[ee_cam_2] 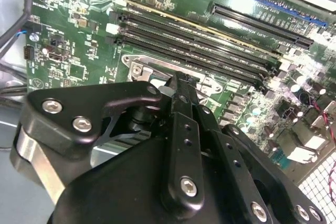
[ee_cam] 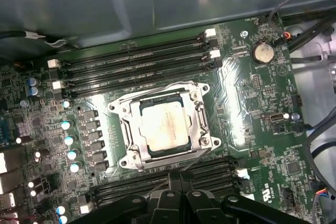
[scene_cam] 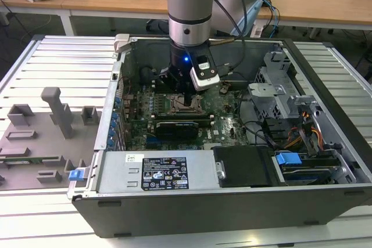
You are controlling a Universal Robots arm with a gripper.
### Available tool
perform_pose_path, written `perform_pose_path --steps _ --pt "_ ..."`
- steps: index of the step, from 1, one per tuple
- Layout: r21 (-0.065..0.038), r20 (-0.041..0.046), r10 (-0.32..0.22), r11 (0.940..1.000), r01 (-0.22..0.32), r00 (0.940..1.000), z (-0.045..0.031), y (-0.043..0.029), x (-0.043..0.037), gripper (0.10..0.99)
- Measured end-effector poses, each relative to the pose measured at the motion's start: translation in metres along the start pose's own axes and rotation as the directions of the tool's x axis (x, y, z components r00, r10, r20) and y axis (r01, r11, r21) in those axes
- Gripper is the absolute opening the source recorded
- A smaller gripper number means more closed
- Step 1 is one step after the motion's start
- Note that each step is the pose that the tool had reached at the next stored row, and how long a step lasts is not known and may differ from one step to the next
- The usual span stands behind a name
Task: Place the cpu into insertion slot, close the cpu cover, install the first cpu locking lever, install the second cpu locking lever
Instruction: 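Install the second cpu locking lever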
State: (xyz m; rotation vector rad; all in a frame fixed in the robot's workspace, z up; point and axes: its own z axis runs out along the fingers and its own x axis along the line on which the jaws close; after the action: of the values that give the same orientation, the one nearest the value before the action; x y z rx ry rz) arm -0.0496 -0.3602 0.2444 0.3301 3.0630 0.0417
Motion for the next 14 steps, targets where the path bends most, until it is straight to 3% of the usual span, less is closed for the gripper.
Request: perform_pose_path --steps 14 --pt "-0.001 -0.0006 -0.005 1.0 0.005 1.0 0.0094 -0.0012 0.0043 0.106"
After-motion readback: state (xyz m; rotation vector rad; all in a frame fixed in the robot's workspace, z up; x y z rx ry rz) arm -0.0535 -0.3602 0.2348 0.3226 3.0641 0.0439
